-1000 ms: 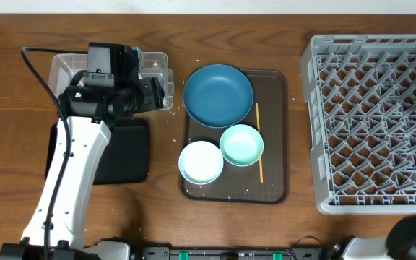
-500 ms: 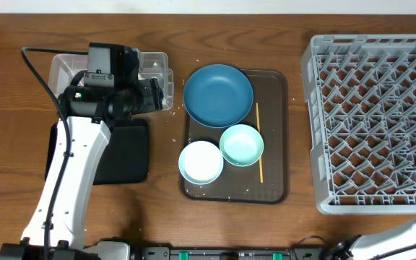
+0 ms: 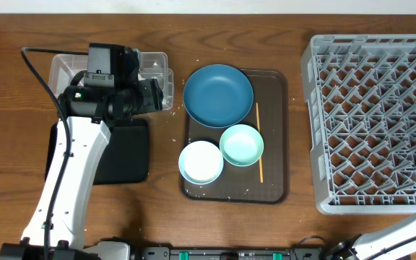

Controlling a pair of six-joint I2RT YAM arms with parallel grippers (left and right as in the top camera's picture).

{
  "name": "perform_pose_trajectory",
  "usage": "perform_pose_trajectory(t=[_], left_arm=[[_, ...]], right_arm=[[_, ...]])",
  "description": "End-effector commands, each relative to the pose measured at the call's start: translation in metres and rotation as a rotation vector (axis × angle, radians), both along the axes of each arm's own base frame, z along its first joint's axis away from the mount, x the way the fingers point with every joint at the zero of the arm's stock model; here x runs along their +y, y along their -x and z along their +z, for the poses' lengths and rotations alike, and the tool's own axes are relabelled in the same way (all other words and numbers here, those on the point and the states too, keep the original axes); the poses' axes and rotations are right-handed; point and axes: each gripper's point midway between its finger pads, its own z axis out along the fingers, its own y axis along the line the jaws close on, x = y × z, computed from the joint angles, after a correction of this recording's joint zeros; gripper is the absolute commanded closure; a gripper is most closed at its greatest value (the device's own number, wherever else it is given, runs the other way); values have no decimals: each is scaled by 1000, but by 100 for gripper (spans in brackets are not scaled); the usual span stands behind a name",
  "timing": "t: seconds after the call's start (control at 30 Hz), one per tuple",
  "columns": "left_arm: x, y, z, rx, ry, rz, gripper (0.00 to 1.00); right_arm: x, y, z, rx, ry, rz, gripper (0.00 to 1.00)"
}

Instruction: Sort waste into correct bins and load items into the dishwasher rack

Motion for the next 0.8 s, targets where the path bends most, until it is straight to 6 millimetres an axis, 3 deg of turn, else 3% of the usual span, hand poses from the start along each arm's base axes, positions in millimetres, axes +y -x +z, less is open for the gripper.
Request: perform_pose_trajectory(t=[0.0, 0.13, 0.3, 0.4, 0.53, 0.63, 0.77], left_arm=[[2, 0, 3, -11, -11, 1, 38], [2, 0, 3, -11, -11, 1, 38], [2, 1, 3, -8, -11, 1, 38], [2, 1, 3, -7, -11, 1, 37], [2, 1, 3, -7, -11, 1, 37], [2, 2, 2, -4, -12, 1, 37], [2, 2, 1, 0, -13, 1, 31]], right_arm=[[0, -5, 0, -27, -18, -2, 1], [13, -21, 2, -121, -92, 19, 1], [25, -22, 9, -135, -128, 30, 1], [32, -28, 20, -149, -110, 51, 1], [45, -39, 51, -197, -57, 97, 1], [74, -63, 86, -311, -42, 229, 3], [140, -102, 130, -494, -58, 503, 4]])
